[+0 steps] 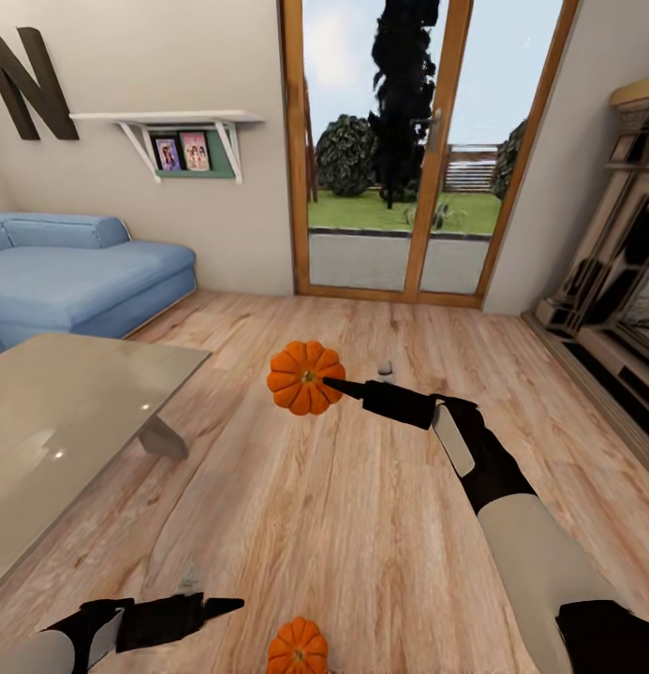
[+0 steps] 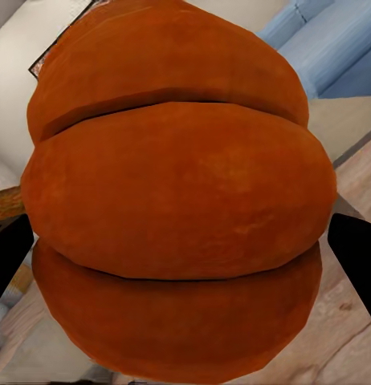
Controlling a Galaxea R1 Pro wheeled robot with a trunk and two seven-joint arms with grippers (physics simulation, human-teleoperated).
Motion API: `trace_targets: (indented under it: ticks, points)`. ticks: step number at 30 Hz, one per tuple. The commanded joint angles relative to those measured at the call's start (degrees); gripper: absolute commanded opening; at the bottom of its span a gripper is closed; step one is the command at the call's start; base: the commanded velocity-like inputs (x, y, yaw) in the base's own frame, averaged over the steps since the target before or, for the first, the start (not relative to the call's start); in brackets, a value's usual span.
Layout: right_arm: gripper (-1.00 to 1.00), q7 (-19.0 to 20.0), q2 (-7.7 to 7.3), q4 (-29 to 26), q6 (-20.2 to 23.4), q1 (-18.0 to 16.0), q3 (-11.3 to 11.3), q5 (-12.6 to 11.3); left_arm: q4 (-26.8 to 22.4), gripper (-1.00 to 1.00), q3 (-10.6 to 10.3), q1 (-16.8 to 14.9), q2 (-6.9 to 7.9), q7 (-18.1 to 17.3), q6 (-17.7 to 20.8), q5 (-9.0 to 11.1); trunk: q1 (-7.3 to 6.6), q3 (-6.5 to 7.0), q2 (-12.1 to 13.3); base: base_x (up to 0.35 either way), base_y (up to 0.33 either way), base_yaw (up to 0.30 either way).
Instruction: Place each of the two pumpkins and all three candles from the living room inside a cabinet in the living room (use any cabinet), then make sure every cabinet is closed, and position the cauldron so it is next to a table in the living room.
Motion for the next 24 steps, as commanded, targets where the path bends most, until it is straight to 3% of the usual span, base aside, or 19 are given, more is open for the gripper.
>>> trace_targets:
  ticks: [1,6,13,24]
  points:
    - [-1.00,-0.04,0.47,-0.01,-0.02,-0.01,-0.03,-0.05,0.08,1.00,-0.16,-1.40,-0.23,-1.94,0.04,-0.01,0.03,-0.23,-0.02,0.000,0.000,0.000]
    - [-1.00,-0.10,1.06,-0.01,-0.02,-0.01,0.02,-0.04,0.13,1.00,-0.20,-3.83,-0.45,-3.34,0.02,-0.06,0.15,-1.34,-0.09,0.000,0.000,0.000]
    - [-1.00,-0.03,1.07,-0.51,-0.10,-0.01,-0.06,-0.04,0.27,1.00,-1.26,-4.02,-0.28,-3.19,-0.10,-0.03,0.33,-2.89,-0.18,0.000,0.000,0.000]
    - [-1.00,0.06,1.04,-1.15,-0.11,-0.01,-0.06,-0.04,0.36,1.00,-1.30,-3.92,-0.10,-2.58,-0.09,-0.01,0.62,-5.33,-0.33,0.000,0.000,0.000]
